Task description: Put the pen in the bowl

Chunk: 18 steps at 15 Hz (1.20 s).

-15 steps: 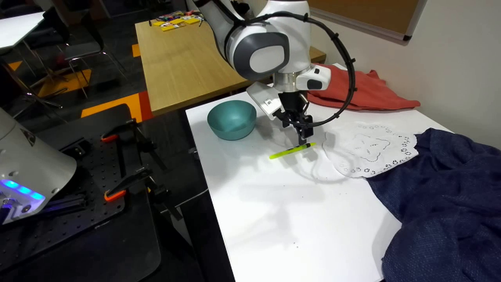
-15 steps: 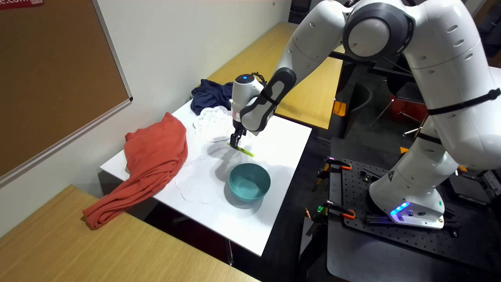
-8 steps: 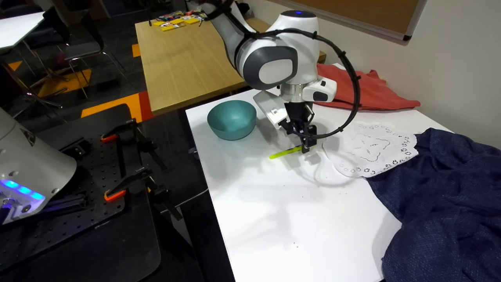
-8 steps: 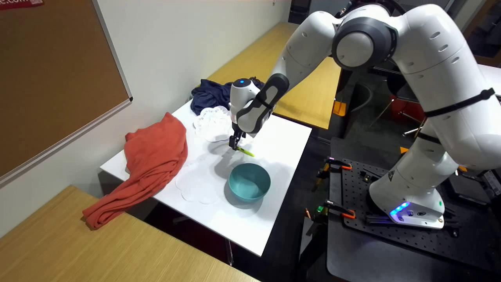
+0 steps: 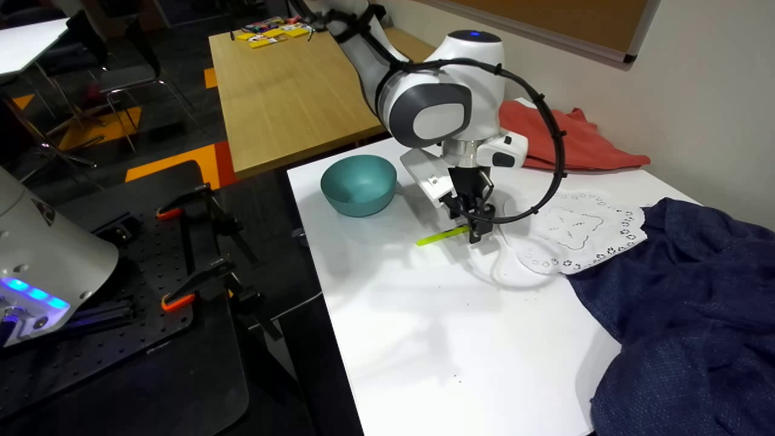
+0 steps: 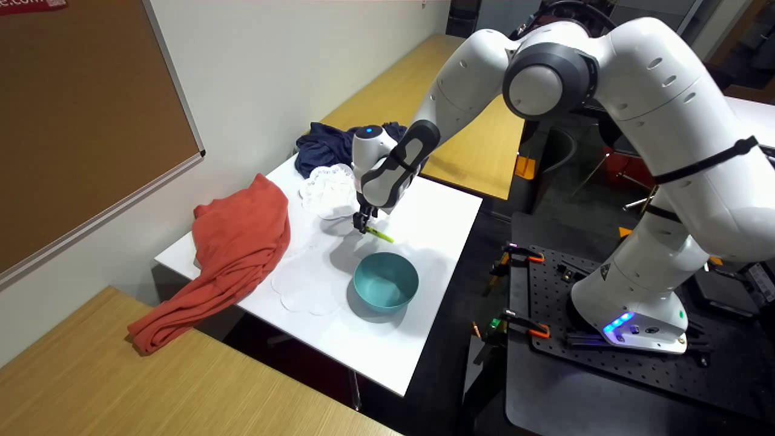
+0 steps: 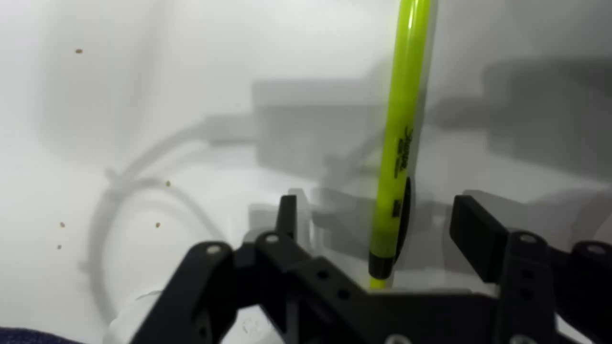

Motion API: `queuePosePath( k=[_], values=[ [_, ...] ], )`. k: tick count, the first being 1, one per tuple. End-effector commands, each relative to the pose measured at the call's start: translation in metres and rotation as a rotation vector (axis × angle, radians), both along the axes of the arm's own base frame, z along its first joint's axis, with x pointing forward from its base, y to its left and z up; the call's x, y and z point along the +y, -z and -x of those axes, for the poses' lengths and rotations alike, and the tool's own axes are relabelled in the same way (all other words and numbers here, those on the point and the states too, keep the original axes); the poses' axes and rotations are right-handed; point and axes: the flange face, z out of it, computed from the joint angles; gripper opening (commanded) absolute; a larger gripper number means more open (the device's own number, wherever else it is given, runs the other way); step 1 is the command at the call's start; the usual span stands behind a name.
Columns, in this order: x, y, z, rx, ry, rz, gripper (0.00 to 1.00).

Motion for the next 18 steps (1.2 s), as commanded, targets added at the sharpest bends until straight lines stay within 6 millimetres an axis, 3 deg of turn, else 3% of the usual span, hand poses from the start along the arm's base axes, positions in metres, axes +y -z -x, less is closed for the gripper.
queuePosePath(
  k=[1,8,13,18],
  values=[
    [-0.004,0.003,-0.008,0.007,0.034,-0.016,0.5],
    [-0.003,0.002,-0.011,0.002,0.032,-0.014,0.01],
    [0.007,-0.02,-0.003,-0.045,0.004,0.0,0.04],
    [0.015,-0.063,0.013,-0.128,-0.03,0.024,0.04]
  ],
)
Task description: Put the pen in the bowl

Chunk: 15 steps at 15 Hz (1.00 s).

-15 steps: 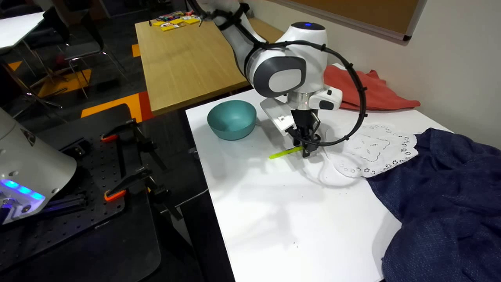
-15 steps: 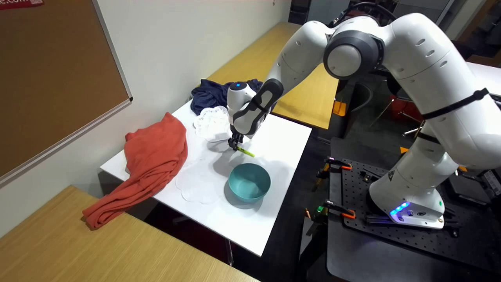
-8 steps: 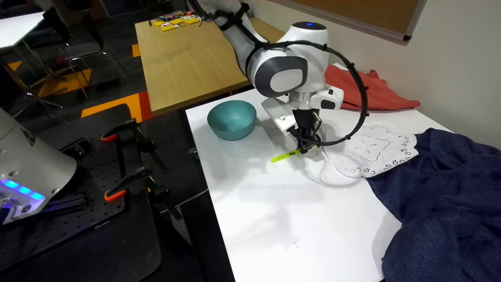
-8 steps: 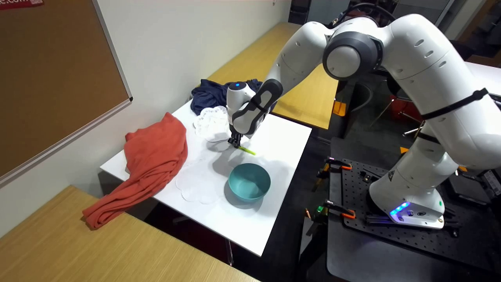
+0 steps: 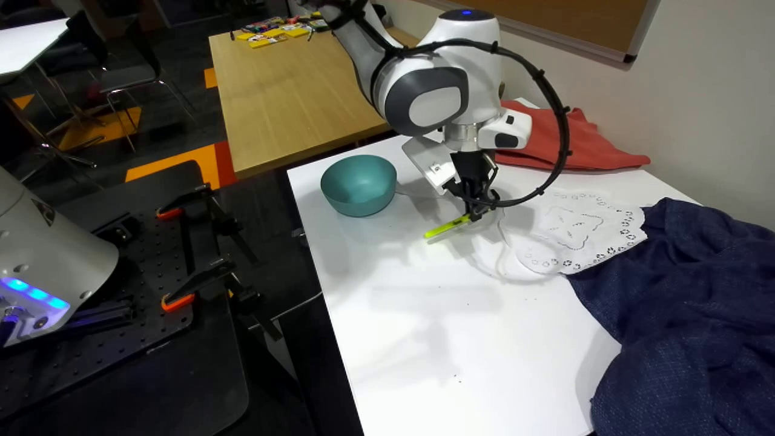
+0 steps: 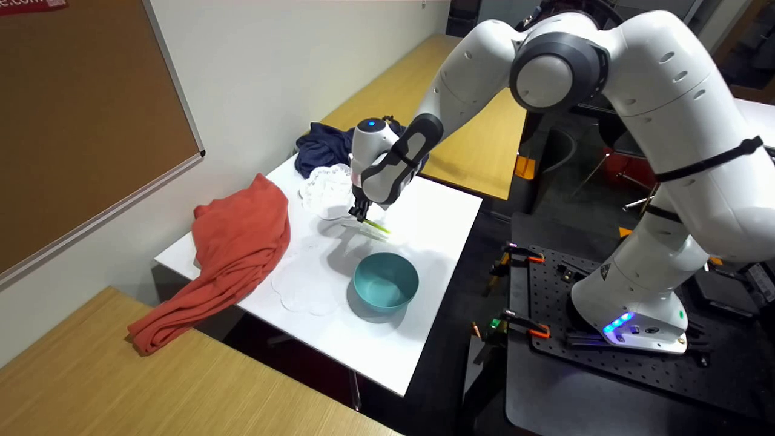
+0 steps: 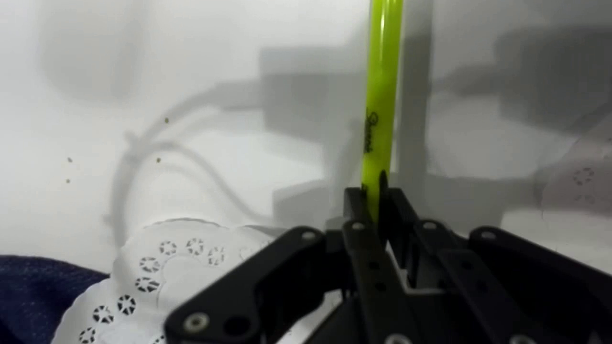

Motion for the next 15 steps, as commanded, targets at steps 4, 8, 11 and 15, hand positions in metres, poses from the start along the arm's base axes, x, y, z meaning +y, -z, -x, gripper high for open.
queuePosePath(
  k=[4,8,11,15],
  values=[
    [0.021,-0.072,0.048,-0.057,-0.063,0.029,0.04],
    [0.039,-0.107,0.078,-0.063,-0.133,0.04,0.04],
    [0.061,-0.131,0.095,-0.058,-0.209,0.044,0.04],
    [0.095,-0.153,0.115,-0.059,-0.333,0.045,0.04]
  ],
)
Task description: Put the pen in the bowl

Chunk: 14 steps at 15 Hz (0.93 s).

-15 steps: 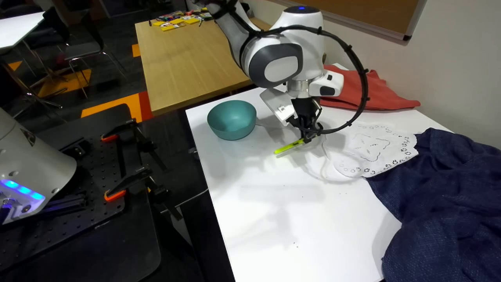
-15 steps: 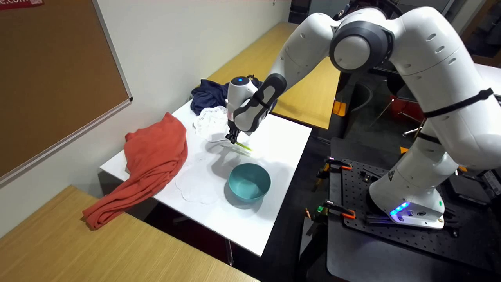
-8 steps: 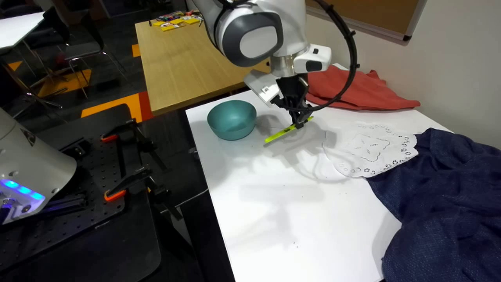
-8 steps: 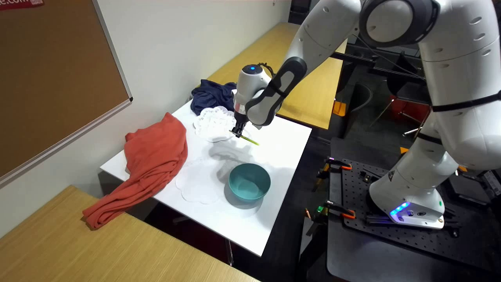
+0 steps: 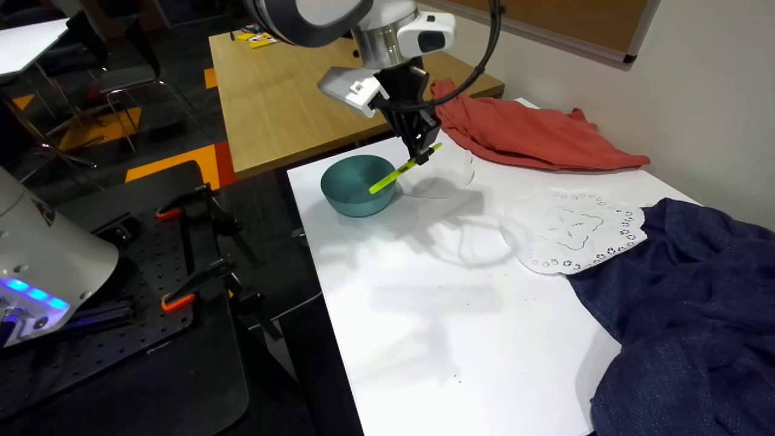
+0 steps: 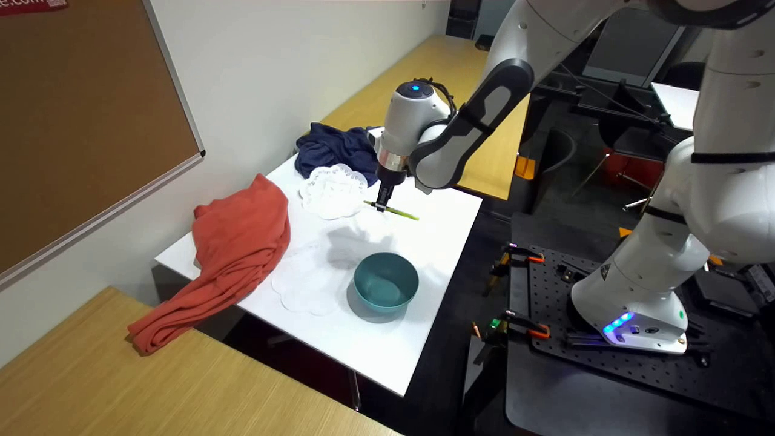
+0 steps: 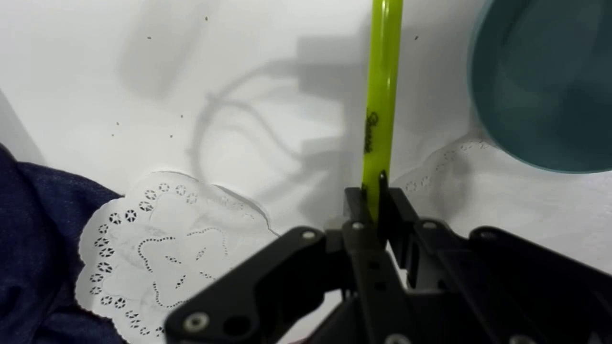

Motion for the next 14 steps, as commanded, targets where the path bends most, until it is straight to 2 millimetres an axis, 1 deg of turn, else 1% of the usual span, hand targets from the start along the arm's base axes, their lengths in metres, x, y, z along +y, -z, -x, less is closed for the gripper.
queuePosePath(
  k=[1,4,8,10,14],
  values=[
    [0.032,-0.025,0.029,-0.011,-0.126,0.001,0.04],
    [0.064,-0.028,0.043,-0.007,-0.238,-0.006,0.04],
    [0.098,-0.019,0.054,0.002,-0.372,-0.01,0.04],
    [0.11,-0.014,0.057,-0.016,-0.434,-0.008,0.04],
    [0.128,-0.003,0.058,-0.089,-0.529,-0.025,0.04]
  ],
)
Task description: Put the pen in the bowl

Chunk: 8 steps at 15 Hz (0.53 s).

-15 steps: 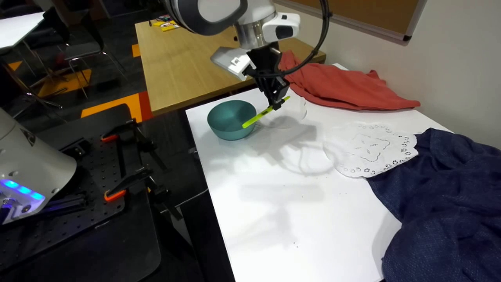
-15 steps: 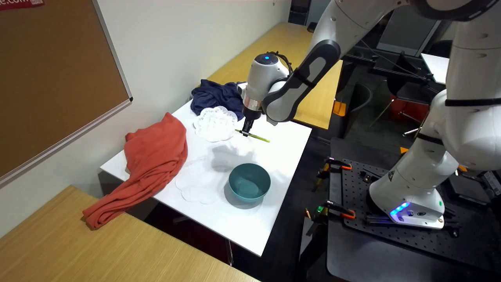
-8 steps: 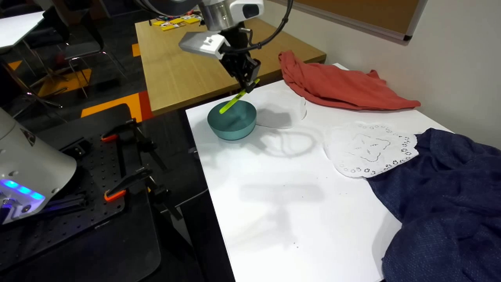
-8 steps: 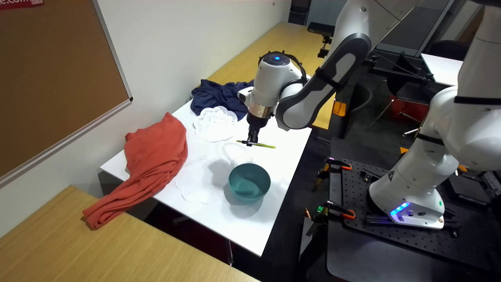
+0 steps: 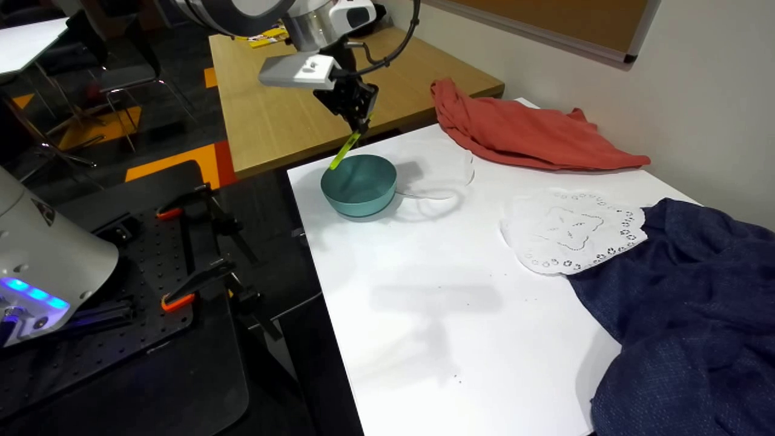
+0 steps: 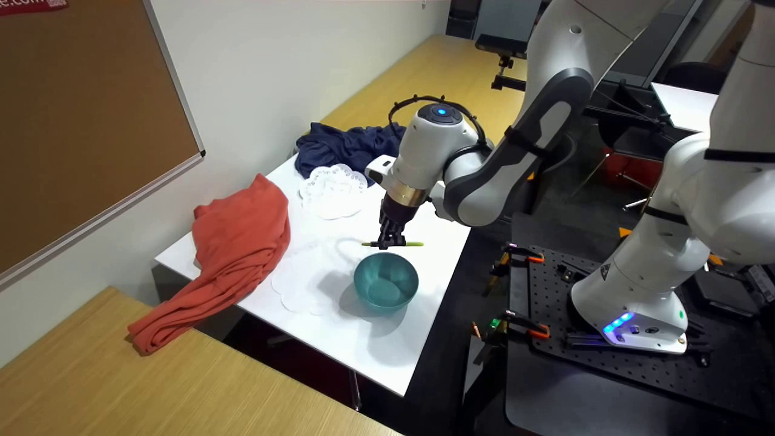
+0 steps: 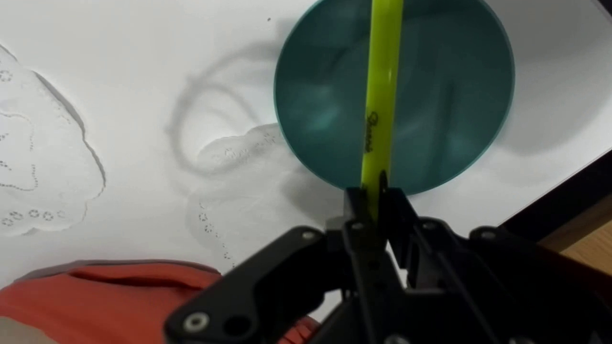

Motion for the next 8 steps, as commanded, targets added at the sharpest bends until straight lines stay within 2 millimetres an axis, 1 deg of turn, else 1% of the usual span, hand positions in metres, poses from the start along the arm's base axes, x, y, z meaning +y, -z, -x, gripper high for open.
queuePosePath(
  k=[1,4,6,8],
  values=[
    [0.014,0.01,0.003,-0.063,-0.091,-0.029,0.04],
    [0.028,0.026,0.002,-0.061,-0.144,-0.066,0.04],
    [0.032,0.038,0.002,-0.048,-0.167,-0.089,0.04],
    [0.029,0.047,0.001,-0.046,-0.182,-0.104,0.04]
  ],
)
